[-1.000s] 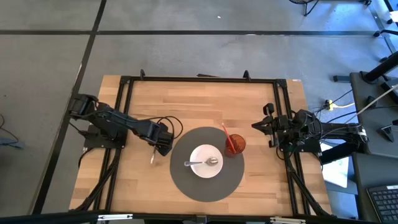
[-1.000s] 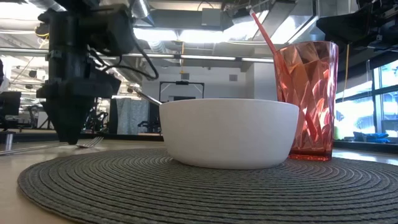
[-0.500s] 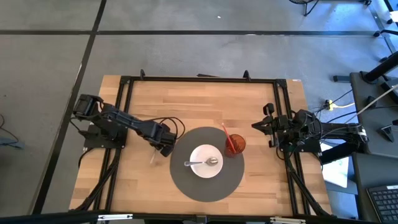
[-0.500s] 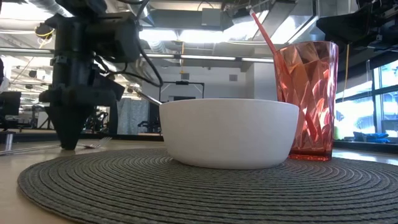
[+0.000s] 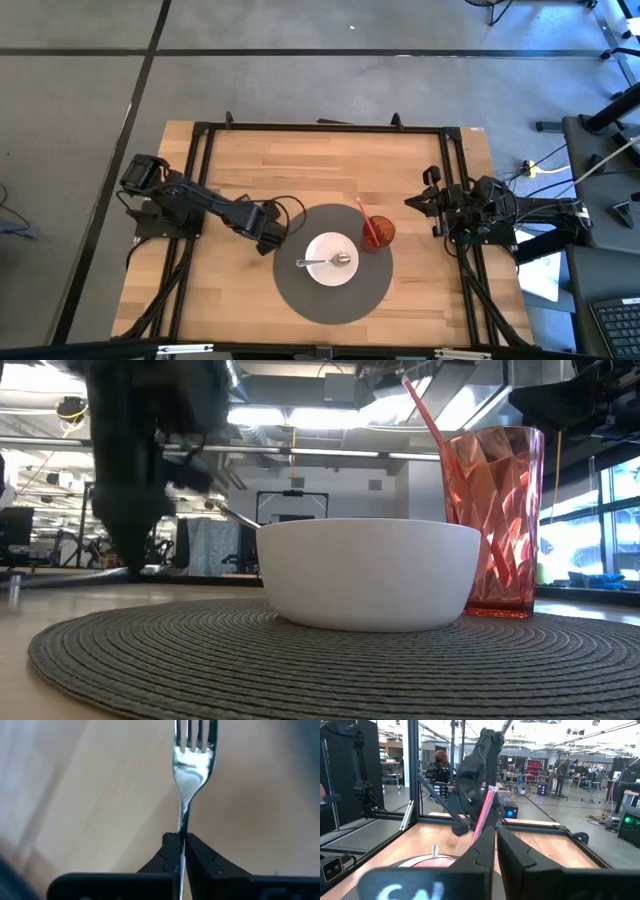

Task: Pick & Place Utensil
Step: Put the silver fork into the white bowl

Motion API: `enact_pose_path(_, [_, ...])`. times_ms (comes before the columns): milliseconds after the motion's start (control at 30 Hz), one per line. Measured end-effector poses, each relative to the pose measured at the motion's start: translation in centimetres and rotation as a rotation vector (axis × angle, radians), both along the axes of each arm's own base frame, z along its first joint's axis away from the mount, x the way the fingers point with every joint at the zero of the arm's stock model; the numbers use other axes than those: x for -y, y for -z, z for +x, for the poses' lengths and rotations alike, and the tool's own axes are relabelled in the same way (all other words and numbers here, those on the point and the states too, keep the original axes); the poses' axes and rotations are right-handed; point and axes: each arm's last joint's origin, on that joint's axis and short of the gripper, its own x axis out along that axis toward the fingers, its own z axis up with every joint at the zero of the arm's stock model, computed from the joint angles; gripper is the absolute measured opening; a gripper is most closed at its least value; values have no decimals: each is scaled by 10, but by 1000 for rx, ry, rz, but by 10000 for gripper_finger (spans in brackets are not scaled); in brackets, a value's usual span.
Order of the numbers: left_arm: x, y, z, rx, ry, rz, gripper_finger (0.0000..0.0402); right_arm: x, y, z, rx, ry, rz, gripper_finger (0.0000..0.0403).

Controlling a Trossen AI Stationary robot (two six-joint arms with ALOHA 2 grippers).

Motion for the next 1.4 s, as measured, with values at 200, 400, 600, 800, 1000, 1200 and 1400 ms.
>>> enact_pose_path(200, [17, -41, 21, 11, 187, 117, 1, 0, 0, 0, 0, 0, 1, 21])
enact_pose_path(400, [28, -67, 50, -27, 237, 187, 0, 0, 0, 0, -1, -1, 1, 21])
enact_pose_path(600, [13, -59, 42, -191, 119, 251, 2, -1, 1, 0, -6, -21, -1, 21])
enact_pose_path(800, [-23, -37, 19, -253, -22, 123, 3, -1, 1, 0, -10, -24, -2, 21])
enact_pose_path(1000, [-71, -23, -9, 72, -85, -108, 3, -1, 1, 0, -15, -24, -2, 21])
enact_pose_path(1200, [-95, -25, -43, 303, -172, -200, 3, -1, 1, 0, -13, -21, -29, 21])
enact_pose_path(1400, [-93, -32, -57, 340, -260, -199, 4, -1, 1, 0, -13, -21, -24, 21])
